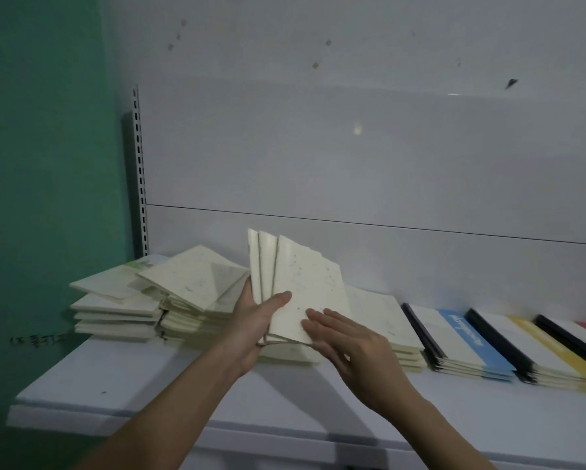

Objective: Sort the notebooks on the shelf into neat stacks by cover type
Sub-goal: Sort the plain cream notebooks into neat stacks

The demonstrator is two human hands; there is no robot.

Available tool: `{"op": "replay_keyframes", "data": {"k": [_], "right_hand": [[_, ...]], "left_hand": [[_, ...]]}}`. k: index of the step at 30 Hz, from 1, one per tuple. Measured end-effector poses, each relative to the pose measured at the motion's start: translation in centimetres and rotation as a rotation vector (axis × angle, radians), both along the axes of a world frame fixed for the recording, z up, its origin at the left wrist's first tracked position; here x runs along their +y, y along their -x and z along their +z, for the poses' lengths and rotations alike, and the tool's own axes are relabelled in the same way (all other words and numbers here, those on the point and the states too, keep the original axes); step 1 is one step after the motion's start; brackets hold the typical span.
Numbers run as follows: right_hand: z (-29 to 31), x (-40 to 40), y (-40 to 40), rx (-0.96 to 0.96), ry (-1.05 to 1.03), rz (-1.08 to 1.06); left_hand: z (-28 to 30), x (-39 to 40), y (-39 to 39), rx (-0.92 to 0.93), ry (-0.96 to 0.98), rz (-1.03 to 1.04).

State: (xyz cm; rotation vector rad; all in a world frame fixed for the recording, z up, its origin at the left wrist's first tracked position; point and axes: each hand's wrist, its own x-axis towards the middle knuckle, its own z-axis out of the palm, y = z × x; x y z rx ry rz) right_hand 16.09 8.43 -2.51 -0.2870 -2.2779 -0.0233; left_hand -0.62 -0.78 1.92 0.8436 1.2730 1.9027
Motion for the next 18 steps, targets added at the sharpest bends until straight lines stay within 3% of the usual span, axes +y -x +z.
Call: {"op": "replay_keyframes", "data": {"k": [2,5,7,10,14,18], "right_hand": [[0.7,1.1,-1.7,0.152,0.301,0.023],[1.1,3.8,-3.8,0.382,0.646,-0.141],[1.9,5.5,-5.1,0.330,0.898,-0.167],[3.4,7.5,-6.9,0.346,1.317,-0.018],[3.4,11.1,-7.8,0.373,1.390,-0.082],[2.6,14.2,-7.8,0.204,1.289,-0.219]], "left_hand": [[-0.3,1.2,-1.2,-0.035,0.001,0.012],[-0.5,3.1,-3.3,-0.104,0.023,-0.017],[-0.4,4.5,-4.7,-0.118,0.047,-0.029],[-0.1,7.2,-6.4,-0.125,0.096,-0.044],[0.1,10.8,-7.8,-0.044,0.193,-0.033],[-0.7,14.2,-7.8,0.094,0.288,0.033]]}}
